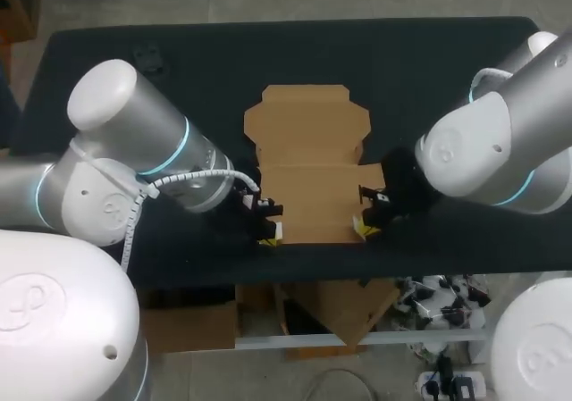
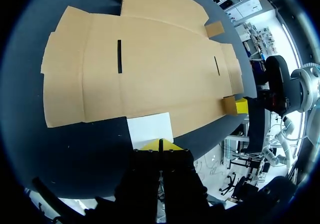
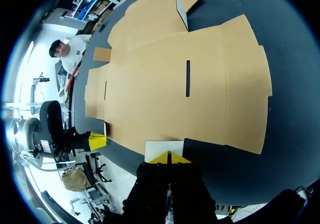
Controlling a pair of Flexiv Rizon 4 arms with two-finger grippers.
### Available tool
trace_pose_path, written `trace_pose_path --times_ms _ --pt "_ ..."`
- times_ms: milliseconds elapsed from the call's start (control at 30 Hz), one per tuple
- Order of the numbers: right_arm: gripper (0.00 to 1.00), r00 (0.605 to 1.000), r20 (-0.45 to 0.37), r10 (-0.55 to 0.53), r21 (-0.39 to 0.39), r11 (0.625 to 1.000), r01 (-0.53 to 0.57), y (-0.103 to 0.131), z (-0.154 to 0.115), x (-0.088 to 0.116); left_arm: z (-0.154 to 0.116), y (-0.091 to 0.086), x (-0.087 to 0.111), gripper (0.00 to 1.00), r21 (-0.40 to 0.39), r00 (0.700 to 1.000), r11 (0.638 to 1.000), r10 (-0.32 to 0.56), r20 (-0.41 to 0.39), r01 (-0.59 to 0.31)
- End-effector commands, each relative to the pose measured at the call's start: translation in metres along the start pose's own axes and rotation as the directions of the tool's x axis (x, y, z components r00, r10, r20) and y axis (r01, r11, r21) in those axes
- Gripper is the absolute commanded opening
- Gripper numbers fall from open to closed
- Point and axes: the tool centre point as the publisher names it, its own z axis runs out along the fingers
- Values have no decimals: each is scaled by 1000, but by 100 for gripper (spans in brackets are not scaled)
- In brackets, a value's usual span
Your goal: Assemble the packaging by folding the flat box into shape, placing the metal phone stand inside, and closing the box properly
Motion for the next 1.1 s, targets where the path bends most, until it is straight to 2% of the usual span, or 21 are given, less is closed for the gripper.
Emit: trace_pose_path --times_ms 33,633,1100 --pt "0 1000 24 -2 -2 1000 2 1 7 4 7 0 1 0 7 1000 1000 -3 10 3" --pt "0 998 50 -34 18 999 33 -1 20 7 19 0 -3 0 25 998 1000 -18 55 17" --pt "0 993 113 -27 18 1000 26 -6 35 5 23 1 -5 0 26 997 999 -26 72 24"
